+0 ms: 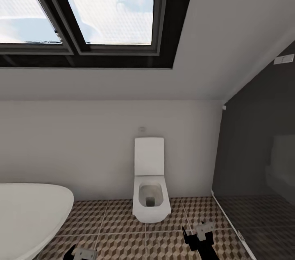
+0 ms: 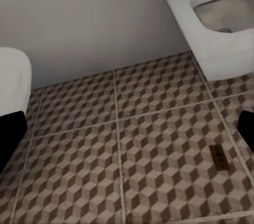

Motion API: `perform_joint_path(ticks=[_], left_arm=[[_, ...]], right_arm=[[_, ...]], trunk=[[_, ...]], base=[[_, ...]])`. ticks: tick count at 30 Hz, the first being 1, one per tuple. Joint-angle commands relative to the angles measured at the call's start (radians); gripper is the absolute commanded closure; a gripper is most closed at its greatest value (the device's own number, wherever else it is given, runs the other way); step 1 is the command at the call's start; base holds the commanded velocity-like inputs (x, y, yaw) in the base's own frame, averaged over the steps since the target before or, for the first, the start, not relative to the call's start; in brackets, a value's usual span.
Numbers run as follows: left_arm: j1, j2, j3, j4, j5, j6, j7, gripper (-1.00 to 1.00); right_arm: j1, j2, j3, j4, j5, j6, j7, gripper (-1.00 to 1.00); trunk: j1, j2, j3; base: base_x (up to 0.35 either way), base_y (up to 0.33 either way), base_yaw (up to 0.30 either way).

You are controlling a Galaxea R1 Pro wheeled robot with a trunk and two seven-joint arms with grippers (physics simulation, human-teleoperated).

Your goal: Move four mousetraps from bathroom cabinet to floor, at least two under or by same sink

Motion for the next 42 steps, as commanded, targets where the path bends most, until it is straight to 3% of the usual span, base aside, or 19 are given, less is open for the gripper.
perform_joint_path(ticks=[1, 26, 42], left_arm=[[0.000, -0.001, -0.008, 0.002, 0.001, -0.003, 0.006, -1.00], [0.000, -0.006, -0.008, 0.002, 0.001, -0.003, 0.006, -1.00], [0.001, -0.016, -0.008, 0.005, 0.001, -0.005, 0.005, -1.00]], right_arm=[[0.000, 0.000, 0.009, 0.000, -0.005, -0.001, -0.005, -1.00], [0.000, 0.000, 0.009, 0.000, -0.005, -0.001, -0.004, -1.00], [0.000, 0.000, 0.008, 0.000, -0.005, -0.003, -0.006, -1.00]], trunk=[[-0.004, 0.007, 0.001], [-0.100, 0.182, 0.040], [-0.100, 0.182, 0.030]], base=[[0.000, 0.000, 0.000], [0.000, 0.000, 0.000], [0.000, 0.000, 0.000]])
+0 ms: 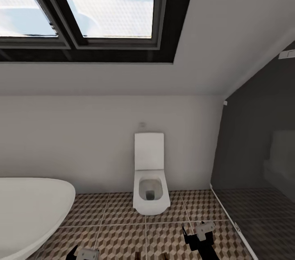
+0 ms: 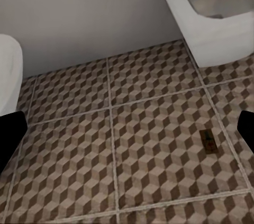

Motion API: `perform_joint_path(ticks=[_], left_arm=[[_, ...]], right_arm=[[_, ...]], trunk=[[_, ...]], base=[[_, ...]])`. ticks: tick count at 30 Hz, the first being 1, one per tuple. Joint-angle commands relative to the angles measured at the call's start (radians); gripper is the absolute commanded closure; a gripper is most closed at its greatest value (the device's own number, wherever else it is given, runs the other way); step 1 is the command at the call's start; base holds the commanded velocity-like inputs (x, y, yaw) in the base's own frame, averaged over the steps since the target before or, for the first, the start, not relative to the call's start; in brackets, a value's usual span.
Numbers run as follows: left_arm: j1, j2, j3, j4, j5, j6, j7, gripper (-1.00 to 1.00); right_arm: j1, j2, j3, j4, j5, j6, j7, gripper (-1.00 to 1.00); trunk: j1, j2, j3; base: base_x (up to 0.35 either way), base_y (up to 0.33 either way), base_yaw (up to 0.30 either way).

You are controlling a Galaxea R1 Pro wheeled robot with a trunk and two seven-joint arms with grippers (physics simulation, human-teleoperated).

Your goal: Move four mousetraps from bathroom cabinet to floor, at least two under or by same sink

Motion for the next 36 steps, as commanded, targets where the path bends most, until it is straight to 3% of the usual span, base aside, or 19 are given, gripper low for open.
perform_joint_path(ticks=[1, 36], left_arm=[[0.000, -0.001, -0.008, 0.004, 0.001, -0.003, 0.006, -1.00], [0.000, -0.017, -0.008, 0.019, 0.001, -0.002, 0.006, -1.00]], right_arm=[[0.000, 0.000, 0.009, 0.000, -0.005, -0.001, -0.005, -1.00], [0.000, 0.000, 0.009, 0.000, -0.004, 0.000, -0.005, -1.00]], trunk=[[0.000, -0.001, -0.001], [0.000, -0.001, -0.001]], base=[[0.000, 0.000, 0.000], [0.000, 0.000, 0.000]])
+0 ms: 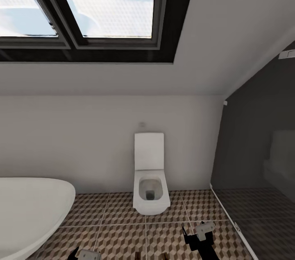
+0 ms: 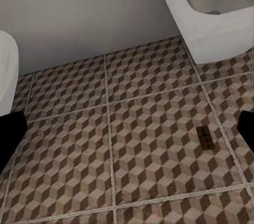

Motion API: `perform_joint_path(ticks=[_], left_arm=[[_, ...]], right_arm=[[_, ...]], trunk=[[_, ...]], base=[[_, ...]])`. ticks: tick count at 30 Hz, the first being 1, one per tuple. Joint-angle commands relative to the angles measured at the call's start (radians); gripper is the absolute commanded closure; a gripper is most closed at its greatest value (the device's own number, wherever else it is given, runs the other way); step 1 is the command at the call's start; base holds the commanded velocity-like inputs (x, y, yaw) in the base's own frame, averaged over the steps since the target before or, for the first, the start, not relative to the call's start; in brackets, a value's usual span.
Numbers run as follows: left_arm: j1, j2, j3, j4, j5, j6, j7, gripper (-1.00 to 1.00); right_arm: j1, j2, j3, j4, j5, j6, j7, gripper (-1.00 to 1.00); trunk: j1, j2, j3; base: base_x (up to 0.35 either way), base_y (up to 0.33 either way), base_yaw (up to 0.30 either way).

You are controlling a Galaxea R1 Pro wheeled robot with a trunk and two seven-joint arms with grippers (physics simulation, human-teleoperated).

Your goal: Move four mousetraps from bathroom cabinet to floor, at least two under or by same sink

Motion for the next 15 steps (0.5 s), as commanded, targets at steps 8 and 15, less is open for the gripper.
perform_joint_path(ticks=[8, 15], left_arm=[[0.000, -0.001, -0.008, 0.002, 0.000, -0.003, 0.006, -1.00], [0.000, -0.002, -0.008, 0.002, 0.000, -0.003, 0.006, -1.00]], right_arm=[[0.000, 0.000, 0.009, 0.000, -0.005, -0.001, -0.004, -1.00], [0.000, 0.002, 0.009, 0.000, -0.005, -0.001, -0.003, -1.00]], trunk=[[0.000, -0.001, 0.000], [0.000, -0.001, -0.001]], base=[[0.000, 0.000, 0.000], [0.000, 0.000, 0.000]])
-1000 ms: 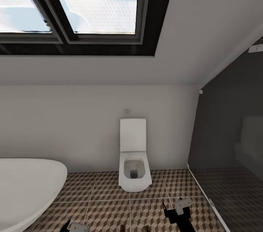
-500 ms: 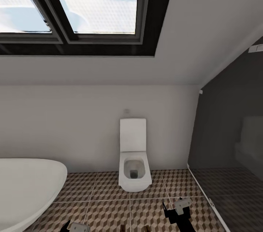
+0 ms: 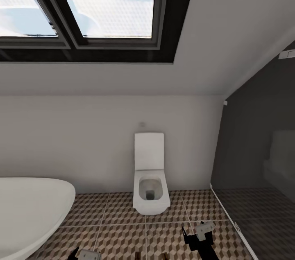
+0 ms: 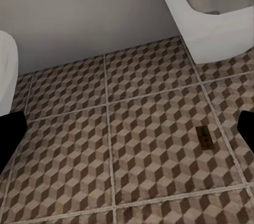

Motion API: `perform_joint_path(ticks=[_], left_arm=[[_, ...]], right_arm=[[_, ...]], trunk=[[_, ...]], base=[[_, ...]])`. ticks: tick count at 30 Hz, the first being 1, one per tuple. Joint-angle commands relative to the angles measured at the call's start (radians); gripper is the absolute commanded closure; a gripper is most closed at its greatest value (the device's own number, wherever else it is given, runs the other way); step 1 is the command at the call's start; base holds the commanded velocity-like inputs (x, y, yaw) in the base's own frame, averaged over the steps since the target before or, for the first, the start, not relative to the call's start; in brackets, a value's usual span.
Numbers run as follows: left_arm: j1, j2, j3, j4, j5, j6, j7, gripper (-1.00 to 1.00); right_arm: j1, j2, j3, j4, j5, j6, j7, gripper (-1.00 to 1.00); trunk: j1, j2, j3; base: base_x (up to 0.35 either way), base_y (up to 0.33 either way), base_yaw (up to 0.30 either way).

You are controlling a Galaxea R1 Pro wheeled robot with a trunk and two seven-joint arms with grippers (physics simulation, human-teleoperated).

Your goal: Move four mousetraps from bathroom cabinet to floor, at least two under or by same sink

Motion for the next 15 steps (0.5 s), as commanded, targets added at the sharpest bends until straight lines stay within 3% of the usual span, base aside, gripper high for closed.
perform_joint_path(ticks=[1, 15], left_arm=[[0.000, -0.001, -0.008, 0.002, 0.000, -0.003, 0.006, -1.00], [0.000, -0.001, -0.008, 0.002, -0.001, -0.001, 0.006, -1.00]], right_arm=[[0.000, 0.000, 0.009, 0.000, -0.005, -0.001, -0.005, -1.00], [0.000, 0.001, 0.009, 0.000, -0.005, -0.001, -0.006, -1.00]], trunk=[[0.000, -0.001, -0.001], [0.000, -0.001, -0.016]], base=[[0.000, 0.000, 0.000], [0.000, 0.000, 0.000]])
